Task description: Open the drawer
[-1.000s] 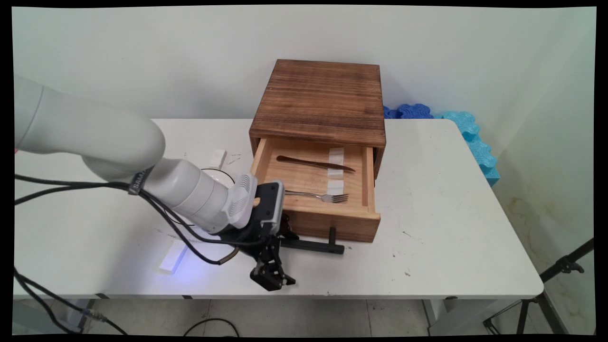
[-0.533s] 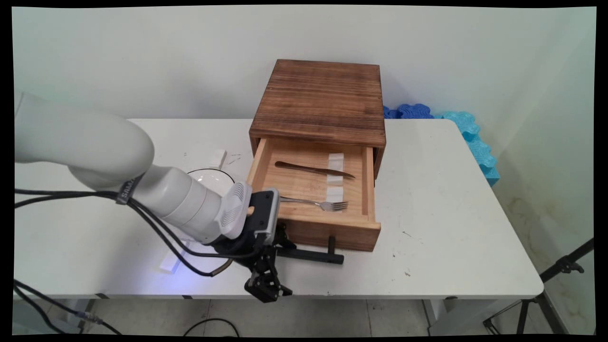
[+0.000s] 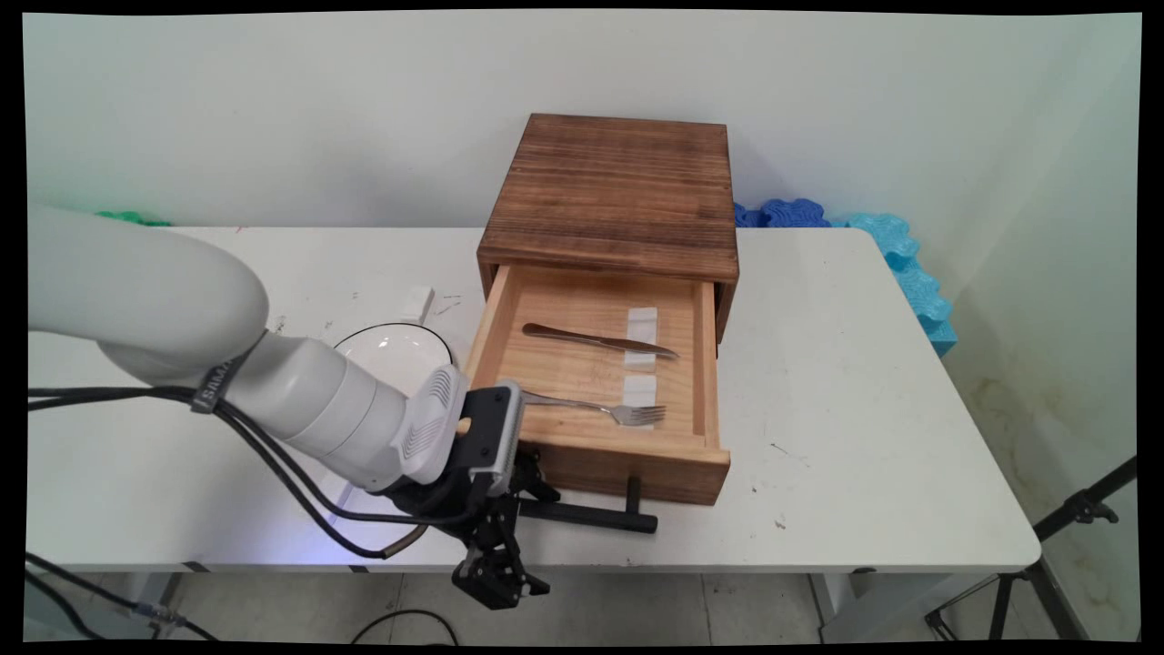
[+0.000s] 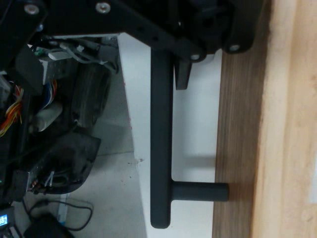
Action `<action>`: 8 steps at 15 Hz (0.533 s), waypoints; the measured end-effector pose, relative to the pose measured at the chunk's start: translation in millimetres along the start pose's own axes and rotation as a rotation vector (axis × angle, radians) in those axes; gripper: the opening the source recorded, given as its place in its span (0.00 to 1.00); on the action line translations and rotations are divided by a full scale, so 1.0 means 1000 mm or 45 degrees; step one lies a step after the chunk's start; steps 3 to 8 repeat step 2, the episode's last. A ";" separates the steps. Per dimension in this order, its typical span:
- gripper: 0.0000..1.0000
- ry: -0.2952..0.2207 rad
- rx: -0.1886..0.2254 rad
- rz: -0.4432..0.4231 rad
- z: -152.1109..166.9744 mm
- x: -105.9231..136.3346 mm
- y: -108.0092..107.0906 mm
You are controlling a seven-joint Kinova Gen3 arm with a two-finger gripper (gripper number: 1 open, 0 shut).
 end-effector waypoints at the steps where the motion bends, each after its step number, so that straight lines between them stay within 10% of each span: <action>1: 1.00 0.001 -0.002 0.002 -0.001 0.000 0.001; 8: 1.00 0.004 -0.002 0.005 -0.001 0.000 0.002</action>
